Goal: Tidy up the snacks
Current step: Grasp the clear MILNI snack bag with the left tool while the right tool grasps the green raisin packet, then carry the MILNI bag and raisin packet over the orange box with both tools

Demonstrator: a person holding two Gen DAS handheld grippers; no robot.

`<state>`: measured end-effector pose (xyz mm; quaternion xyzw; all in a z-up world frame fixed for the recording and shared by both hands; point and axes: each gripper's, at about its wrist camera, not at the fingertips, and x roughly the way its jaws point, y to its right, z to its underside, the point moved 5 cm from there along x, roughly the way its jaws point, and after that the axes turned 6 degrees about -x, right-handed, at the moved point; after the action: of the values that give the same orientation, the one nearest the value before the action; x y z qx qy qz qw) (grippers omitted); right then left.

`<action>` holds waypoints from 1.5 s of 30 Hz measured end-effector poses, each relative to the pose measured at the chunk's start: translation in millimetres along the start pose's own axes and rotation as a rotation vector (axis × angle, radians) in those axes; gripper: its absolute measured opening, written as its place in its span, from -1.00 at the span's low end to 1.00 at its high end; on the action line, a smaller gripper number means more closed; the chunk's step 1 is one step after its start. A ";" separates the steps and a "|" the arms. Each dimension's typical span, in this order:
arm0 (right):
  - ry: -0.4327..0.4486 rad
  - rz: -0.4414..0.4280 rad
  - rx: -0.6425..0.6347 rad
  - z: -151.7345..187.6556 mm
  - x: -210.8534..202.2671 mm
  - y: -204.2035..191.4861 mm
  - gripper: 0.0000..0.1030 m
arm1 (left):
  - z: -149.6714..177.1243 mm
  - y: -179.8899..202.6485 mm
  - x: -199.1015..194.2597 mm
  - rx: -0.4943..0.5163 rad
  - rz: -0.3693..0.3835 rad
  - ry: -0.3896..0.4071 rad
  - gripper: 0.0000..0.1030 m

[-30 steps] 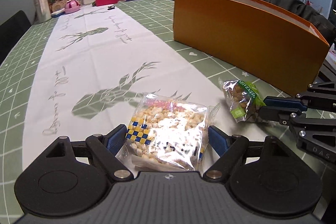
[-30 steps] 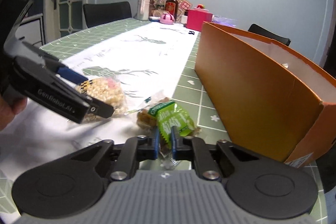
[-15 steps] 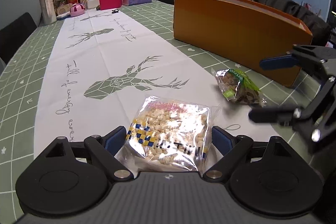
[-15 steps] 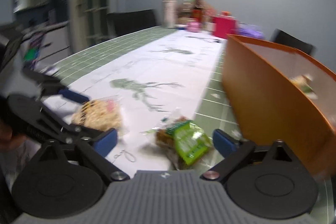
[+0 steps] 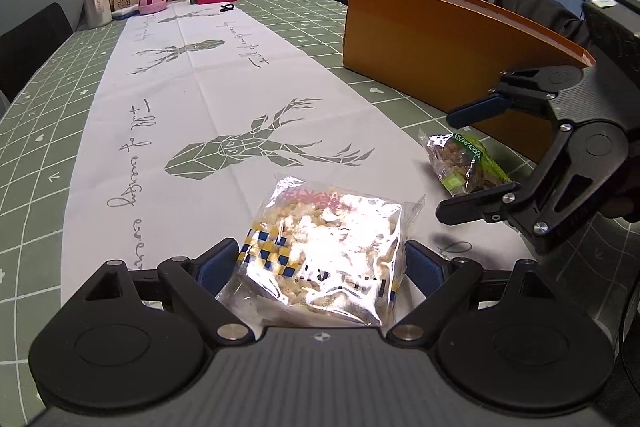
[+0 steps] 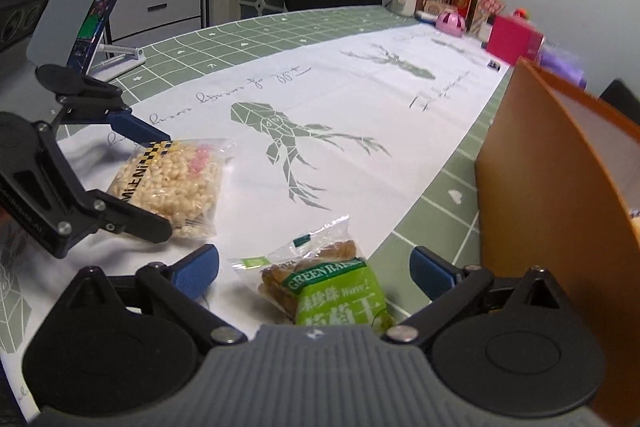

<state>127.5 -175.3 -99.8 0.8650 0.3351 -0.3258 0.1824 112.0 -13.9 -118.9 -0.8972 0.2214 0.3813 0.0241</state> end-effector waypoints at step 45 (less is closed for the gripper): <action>-0.190 0.079 0.056 0.9 -53.2 7.9 0.22 | -27.6 22.4 -24.1 0.054 0.015 -0.013 0.79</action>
<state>102.6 -205.9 -63.2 0.8475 0.2729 -0.4081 0.2019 106.5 -30.8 -79.8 -0.8920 0.2382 0.3813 0.0470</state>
